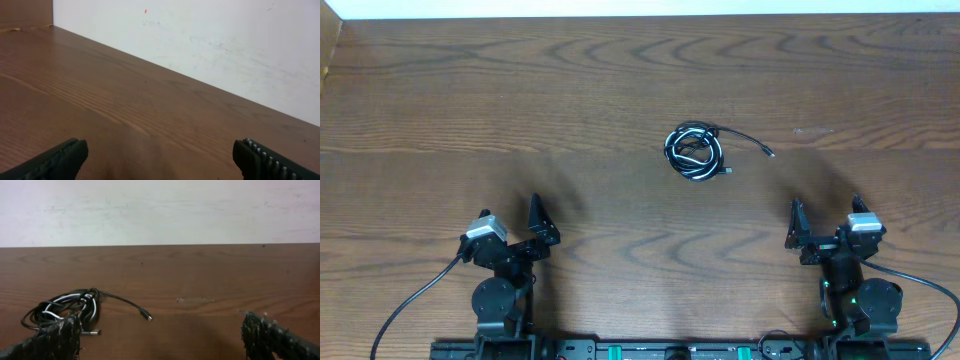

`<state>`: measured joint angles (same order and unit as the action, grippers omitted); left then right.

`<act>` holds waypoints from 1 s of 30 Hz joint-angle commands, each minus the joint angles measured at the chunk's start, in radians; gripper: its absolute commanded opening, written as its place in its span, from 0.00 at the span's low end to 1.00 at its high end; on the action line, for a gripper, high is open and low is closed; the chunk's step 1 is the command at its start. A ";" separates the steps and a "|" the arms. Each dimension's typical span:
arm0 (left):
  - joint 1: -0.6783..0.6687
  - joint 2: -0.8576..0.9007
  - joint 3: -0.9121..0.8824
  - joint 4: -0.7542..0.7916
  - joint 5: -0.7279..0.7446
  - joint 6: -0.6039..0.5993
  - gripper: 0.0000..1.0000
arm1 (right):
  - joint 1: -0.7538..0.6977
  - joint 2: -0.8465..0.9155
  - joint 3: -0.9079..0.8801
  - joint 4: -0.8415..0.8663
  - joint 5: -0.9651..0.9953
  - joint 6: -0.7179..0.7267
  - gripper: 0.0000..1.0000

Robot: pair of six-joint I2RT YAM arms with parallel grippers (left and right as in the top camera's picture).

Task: Untangle cables

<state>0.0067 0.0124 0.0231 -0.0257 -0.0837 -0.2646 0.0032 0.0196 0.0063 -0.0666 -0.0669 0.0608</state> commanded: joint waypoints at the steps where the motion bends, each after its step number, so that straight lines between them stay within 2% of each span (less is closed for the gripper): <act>1: 0.005 -0.001 -0.019 -0.040 -0.013 0.009 0.98 | -0.006 0.006 -0.001 -0.005 0.008 0.013 0.99; 25: 0.005 0.000 -0.019 -0.037 -0.016 0.010 0.98 | -0.006 0.006 -0.001 -0.005 0.008 0.013 0.99; 30: 0.005 0.000 -0.008 0.024 0.002 0.009 0.98 | -0.006 0.006 -0.001 -0.005 0.008 0.013 0.99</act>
<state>0.0067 0.0124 0.0223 -0.0093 -0.0845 -0.2646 0.0032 0.0196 0.0063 -0.0666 -0.0669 0.0608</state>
